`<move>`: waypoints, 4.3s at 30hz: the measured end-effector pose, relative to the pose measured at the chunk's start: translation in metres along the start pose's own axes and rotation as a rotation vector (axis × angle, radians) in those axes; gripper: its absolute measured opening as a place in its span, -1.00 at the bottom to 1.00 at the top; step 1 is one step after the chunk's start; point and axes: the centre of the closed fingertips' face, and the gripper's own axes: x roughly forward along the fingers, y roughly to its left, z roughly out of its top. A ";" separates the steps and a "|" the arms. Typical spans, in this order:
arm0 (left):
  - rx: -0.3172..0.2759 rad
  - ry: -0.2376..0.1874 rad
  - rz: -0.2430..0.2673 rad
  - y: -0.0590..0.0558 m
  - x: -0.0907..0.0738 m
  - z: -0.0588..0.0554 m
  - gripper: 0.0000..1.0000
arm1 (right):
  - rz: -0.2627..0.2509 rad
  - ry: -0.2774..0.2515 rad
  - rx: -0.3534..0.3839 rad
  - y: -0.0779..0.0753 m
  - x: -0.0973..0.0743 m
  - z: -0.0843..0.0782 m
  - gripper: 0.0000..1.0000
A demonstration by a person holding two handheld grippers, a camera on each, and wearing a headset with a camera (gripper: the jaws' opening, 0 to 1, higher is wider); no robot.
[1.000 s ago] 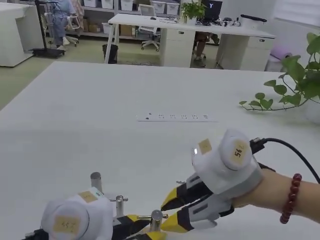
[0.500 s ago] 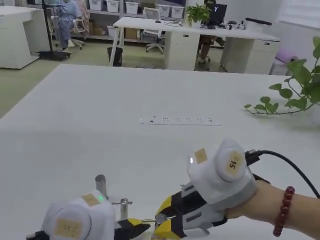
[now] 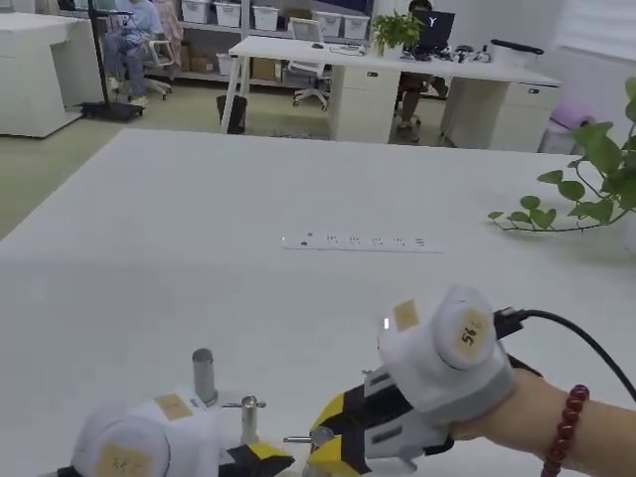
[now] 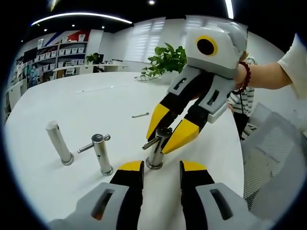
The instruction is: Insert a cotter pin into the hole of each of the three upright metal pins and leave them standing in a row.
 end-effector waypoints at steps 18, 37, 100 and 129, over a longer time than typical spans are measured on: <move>-0.003 -0.071 0.021 0.000 -0.029 0.010 -0.35 | -0.037 -0.004 0.008 -0.022 -0.003 0.005 -0.74; 0.004 -0.097 0.036 -0.001 -0.048 0.012 -0.16 | -0.027 0.017 0.004 -0.031 0.003 0.003 -0.73; -0.014 -0.158 0.158 0.016 -0.094 0.018 0.66 | -0.132 -0.239 0.254 -0.070 0.058 0.088 -0.40; -0.002 -0.136 0.155 0.016 -0.095 0.013 0.73 | -0.154 -0.226 0.270 -0.073 0.088 0.094 -0.69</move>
